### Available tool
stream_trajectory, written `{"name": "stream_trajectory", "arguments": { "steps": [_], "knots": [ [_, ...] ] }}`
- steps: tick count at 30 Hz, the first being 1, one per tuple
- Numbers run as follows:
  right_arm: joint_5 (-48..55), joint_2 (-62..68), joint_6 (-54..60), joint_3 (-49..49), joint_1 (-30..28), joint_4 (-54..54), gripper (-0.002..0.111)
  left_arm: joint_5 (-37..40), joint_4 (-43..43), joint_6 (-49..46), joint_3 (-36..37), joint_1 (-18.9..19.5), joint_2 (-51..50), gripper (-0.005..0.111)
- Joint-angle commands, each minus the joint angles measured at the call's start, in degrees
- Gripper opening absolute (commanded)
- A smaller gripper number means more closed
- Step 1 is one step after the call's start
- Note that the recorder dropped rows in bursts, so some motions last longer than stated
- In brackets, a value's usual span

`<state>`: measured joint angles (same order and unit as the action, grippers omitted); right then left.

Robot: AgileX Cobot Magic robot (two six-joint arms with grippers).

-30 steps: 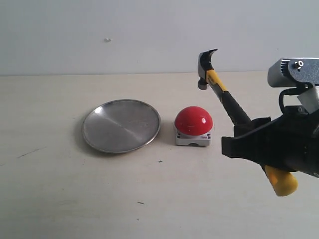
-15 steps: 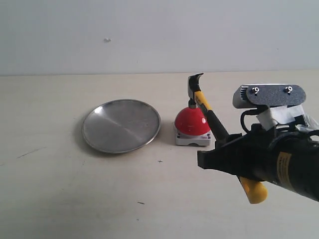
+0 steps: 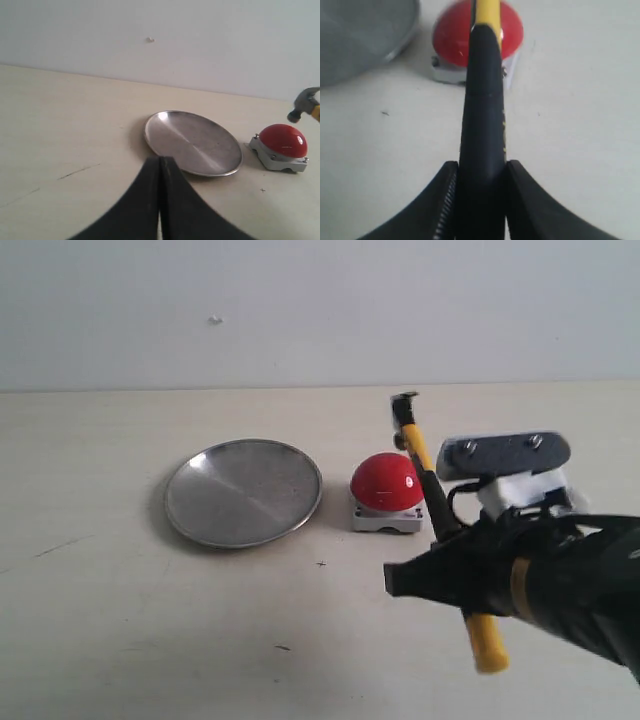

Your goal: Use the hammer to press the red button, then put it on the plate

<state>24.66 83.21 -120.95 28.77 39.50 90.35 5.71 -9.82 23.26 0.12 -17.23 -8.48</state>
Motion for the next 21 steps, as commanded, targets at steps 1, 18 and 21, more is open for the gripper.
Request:
{"name": "stream_trajectory", "arguments": {
  "steps": [1,18,21],
  "knots": [
    [0.22,2.71,-0.35,2.0,-0.17,-0.06,0.0,-0.23,0.2,0.4,-0.12,0.12,0.41,0.0],
    [-11.32,0.16,-0.59,21.77,-0.17,6.97,0.0,-0.23,0.2,0.4,-0.12,0.12,0.41,0.0],
    [-11.88,2.87,-0.59,25.51,-0.17,5.69,0.0,-0.23,0.2,0.4,-0.12,0.12,0.41,0.0]
  ]
}}
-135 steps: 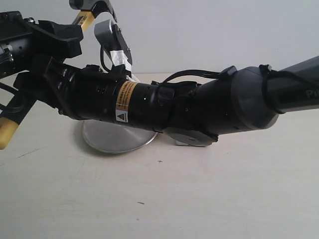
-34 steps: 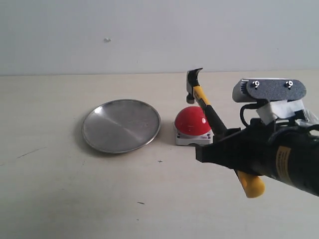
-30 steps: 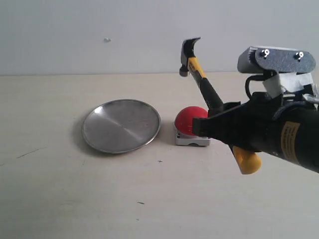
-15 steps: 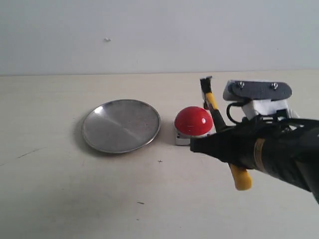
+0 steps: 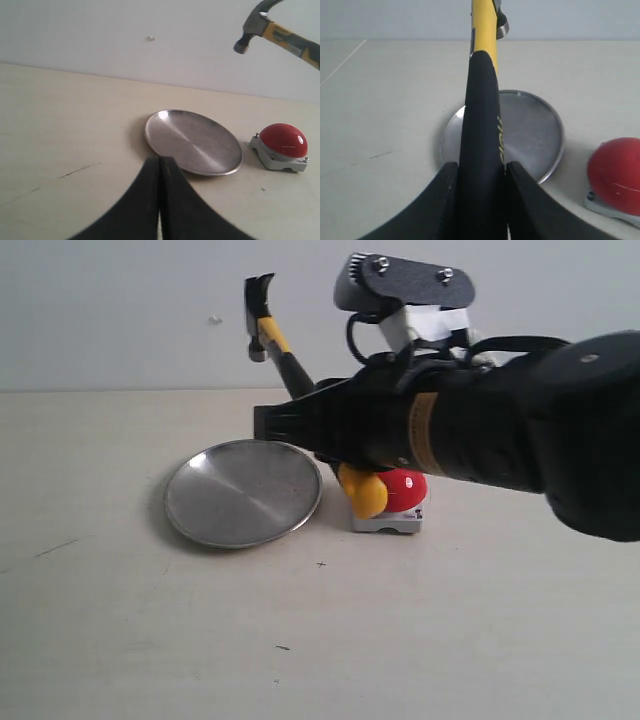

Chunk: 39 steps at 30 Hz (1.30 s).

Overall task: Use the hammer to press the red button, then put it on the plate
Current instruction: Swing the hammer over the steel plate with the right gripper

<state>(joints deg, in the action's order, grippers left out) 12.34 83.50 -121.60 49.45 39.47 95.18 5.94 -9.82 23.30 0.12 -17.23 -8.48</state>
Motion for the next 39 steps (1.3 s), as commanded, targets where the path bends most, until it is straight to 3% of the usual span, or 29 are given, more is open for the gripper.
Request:
{"name": "stream_trajectory", "arguments": {
  "steps": [1,5,9,11,15,19,22,24,29,33,39],
  "knots": [
    [-0.29,2.86,0.06,5.73,-0.14,1.18,0.0,-0.47,0.2,0.36,-0.12,0.12,0.41,0.0],
    [-10.89,3.0,0.48,10.12,-0.14,4.77,0.0,-0.47,0.2,0.36,-0.12,0.12,0.41,0.0],
    [-29.44,2.63,13.75,14.67,-0.29,4.77,0.0,-0.47,0.2,0.36,-0.12,0.12,0.41,0.0],
    [-32.3,2.54,14.84,15.98,-0.29,4.1,0.0,-0.47,0.2,0.36,-0.12,0.12,0.41,0.0],
    [-32.37,2.65,25.13,16.11,-1.1,-16.12,0.0,-0.47,0.2,0.36,-0.12,0.12,0.41,0.0],
    [-51.02,4.49,45.72,15.4,-2.87,-40.99,0.0,-0.47,0.2,0.36,-0.12,0.12,0.41,0.0],
    [-62.3,6.64,53.72,13.65,-3.17,-55.6,0.0,-0.47,0.2,0.36,-0.12,0.12,0.41,0.0],
    [-60.38,8.22,54.68,12.07,-3.17,-61.91,0.0,-0.47,0.2,0.36,-0.12,0.12,0.41,0.0],
    [-43.29,12.47,56.27,8.13,-3.17,-78.15,0.0,-0.47,0.2,0.36,-0.12,0.12,0.41,0.0],
    [-48.82,17.77,60.15,5.14,-3.17,-86.85,0.0,-0.47,0.2,0.36,-0.12,0.12,0.41,0.0],
    [-54.12,25.52,60.15,4.92,-3.17,-91.61,0.0,-0.47,0.2,0.36,-0.12,0.12,0.41,0.0]
  ]
}}
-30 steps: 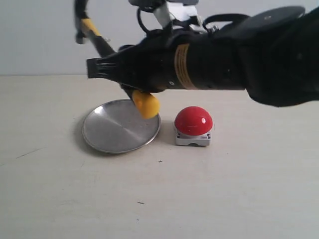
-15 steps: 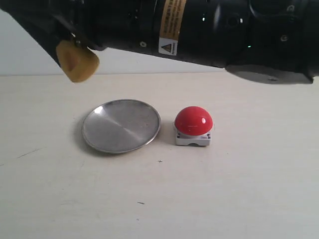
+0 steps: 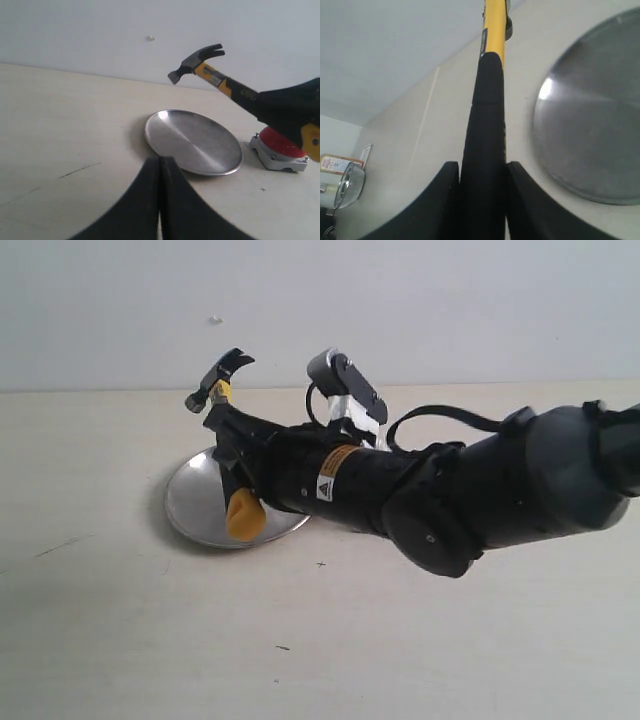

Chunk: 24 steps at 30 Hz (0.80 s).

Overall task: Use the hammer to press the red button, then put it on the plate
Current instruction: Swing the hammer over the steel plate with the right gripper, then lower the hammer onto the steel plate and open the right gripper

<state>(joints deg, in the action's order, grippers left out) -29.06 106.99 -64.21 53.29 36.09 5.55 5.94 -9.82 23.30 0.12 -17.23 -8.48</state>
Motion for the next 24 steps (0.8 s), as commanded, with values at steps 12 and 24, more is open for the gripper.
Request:
{"name": "stream_trajectory", "arguments": {
  "steps": [12,24],
  "knots": [
    [-14.09,10.03,14.15,1.07,0.21,-15.89,0.0,-0.47,0.2,0.36,-0.12,0.12,0.41,0.0],
    [-13.2,12.58,29.28,3.85,3.99,-27.11,0.0,-0.47,0.2,0.36,-0.12,0.12,0.41,0.0]
  ]
}}
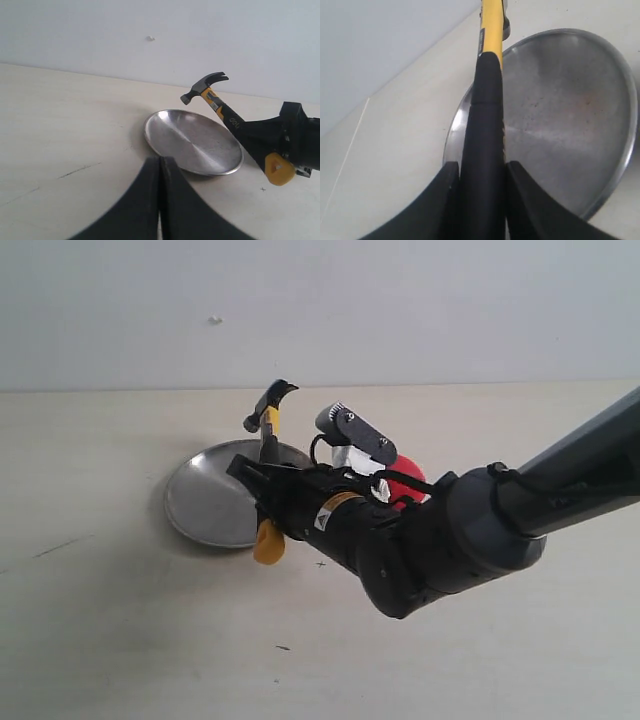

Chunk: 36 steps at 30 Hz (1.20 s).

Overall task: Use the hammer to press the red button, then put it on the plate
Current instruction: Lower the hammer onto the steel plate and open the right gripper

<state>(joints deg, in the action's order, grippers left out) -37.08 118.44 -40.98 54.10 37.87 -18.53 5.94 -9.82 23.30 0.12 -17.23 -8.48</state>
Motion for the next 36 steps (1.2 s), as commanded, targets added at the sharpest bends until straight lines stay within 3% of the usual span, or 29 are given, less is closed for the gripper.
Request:
{"name": "stream_trajectory", "arguments": {
  "steps": [1,8,22,28,36],
  "knots": [
    [-4.67,2.39,7.6,4.97,2.81,-4.25,0.0,-0.47,0.2,0.36,-0.12,0.12,0.41,0.0],
    [0.65,5.1,10.56,9.67,3.08,-8.16,0.0,-0.47,0.2,0.36,-0.12,0.12,0.41,0.0],
    [4.29,5.32,17.37,9.77,3.08,-15.66,0.0,-0.47,0.2,0.36,-0.12,0.12,0.41,0.0],
    [6.51,5.32,17.59,9.77,2.98,-16.57,0.005,-0.47,0.2,0.36,-0.12,0.12,0.41,0.0],
    [6.93,5.32,18.13,9.77,2.98,-17.11,0.021,-0.47,0.2,0.36,-0.12,0.12,0.41,0.0]
  ]
}}
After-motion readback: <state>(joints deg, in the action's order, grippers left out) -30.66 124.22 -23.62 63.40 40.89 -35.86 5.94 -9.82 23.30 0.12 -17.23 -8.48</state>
